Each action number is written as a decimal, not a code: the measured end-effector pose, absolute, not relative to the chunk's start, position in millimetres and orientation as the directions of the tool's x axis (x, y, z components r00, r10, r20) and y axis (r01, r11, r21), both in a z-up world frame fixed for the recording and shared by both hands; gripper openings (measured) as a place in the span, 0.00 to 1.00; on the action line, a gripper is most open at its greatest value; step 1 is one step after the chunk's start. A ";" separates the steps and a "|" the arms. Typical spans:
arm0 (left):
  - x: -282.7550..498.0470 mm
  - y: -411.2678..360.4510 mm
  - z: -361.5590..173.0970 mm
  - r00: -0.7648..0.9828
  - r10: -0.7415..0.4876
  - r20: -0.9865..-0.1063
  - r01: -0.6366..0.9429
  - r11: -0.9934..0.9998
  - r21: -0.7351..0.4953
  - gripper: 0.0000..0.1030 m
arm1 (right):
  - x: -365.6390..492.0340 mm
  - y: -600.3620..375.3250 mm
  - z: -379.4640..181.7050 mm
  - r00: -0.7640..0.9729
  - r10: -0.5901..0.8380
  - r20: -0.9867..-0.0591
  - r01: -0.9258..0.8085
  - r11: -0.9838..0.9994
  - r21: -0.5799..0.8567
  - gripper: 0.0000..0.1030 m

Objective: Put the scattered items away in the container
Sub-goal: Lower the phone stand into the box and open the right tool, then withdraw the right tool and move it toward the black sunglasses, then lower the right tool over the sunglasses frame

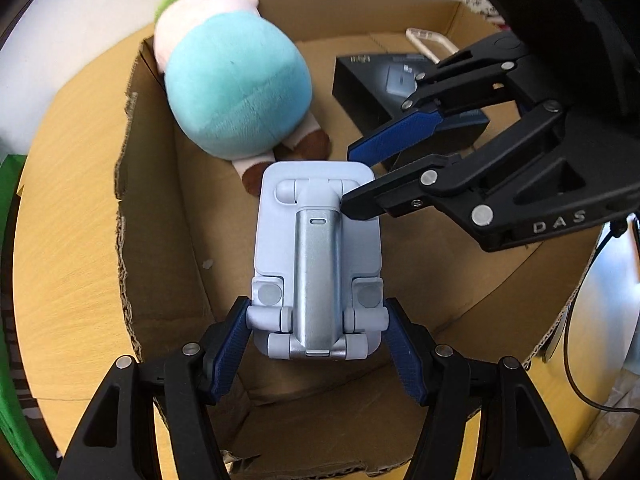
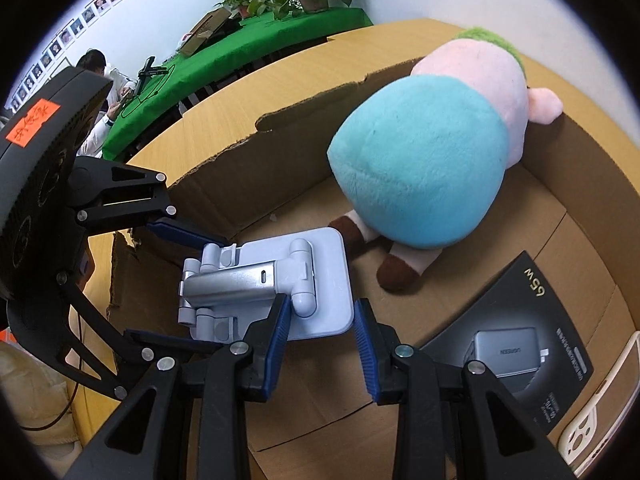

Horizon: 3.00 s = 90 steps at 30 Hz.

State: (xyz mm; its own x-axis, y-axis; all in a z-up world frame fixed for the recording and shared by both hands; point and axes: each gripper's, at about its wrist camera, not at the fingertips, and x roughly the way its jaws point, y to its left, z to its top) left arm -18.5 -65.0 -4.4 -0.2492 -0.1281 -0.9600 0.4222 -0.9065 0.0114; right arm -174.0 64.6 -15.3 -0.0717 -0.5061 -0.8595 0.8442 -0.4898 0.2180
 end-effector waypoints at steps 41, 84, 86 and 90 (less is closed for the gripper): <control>74.8 11.0 120.0 -0.546 -0.524 -0.654 0.609 -0.784 0.120 0.95 | -28.7 181.6 78.7 -0.657 -0.334 -0.677 0.370 -0.924 0.096 0.74; 20.8 88.7 -4.5 -0.646 -0.044 -0.762 0.390 -0.877 -0.280 0.95 | 40.6 307.4 -26.4 -0.478 -0.455 -0.751 0.403 -0.873 0.273 0.74; 10.4 91.8 -16.1 -0.625 -0.008 -0.780 0.375 -0.880 -0.292 0.93 | 34.6 291.6 -36.0 -0.456 -0.451 -0.767 0.459 -0.858 0.231 0.74; -4.4 96.7 -33.0 -0.587 0.087 -0.805 0.289 -0.906 -0.308 0.87 | 23.1 273.4 -42.6 -0.451 -0.462 -0.763 0.502 -0.839 0.211 0.74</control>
